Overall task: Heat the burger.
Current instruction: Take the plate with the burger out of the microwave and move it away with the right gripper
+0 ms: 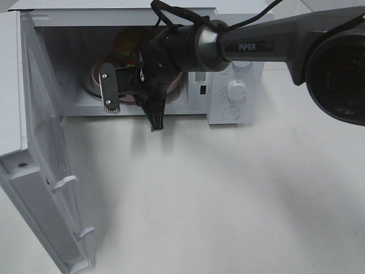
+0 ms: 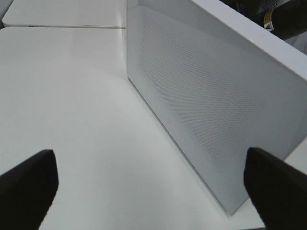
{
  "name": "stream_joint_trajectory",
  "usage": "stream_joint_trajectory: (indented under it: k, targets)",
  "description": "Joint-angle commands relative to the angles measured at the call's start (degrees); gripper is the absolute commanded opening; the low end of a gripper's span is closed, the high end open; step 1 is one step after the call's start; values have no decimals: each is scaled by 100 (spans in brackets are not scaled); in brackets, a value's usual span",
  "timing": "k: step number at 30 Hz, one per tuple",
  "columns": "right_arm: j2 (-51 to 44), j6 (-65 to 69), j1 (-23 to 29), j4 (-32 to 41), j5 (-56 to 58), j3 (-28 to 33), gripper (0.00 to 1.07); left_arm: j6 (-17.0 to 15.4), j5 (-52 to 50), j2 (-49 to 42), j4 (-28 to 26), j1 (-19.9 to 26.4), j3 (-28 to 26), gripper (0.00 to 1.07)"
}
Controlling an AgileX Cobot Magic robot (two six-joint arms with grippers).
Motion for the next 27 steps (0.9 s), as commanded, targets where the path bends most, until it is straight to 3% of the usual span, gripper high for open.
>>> stream_joint_trajectory:
  k: [1,8,10,27]
  targets:
    - [-80,-206,0,103,355,23,0,-17,-11,-120,6,23,11,98]
    - [-390,-327,0,97,223,361,0,-17,-11,-120,6,23,11,98]
    - [-682,-533,0,80,69,802,0,-17,-11,-120,6,23,11,98]
    - [-1776,-550,69,-206,-1089,2384,0,-17,-11,-120,6,23,11,98]
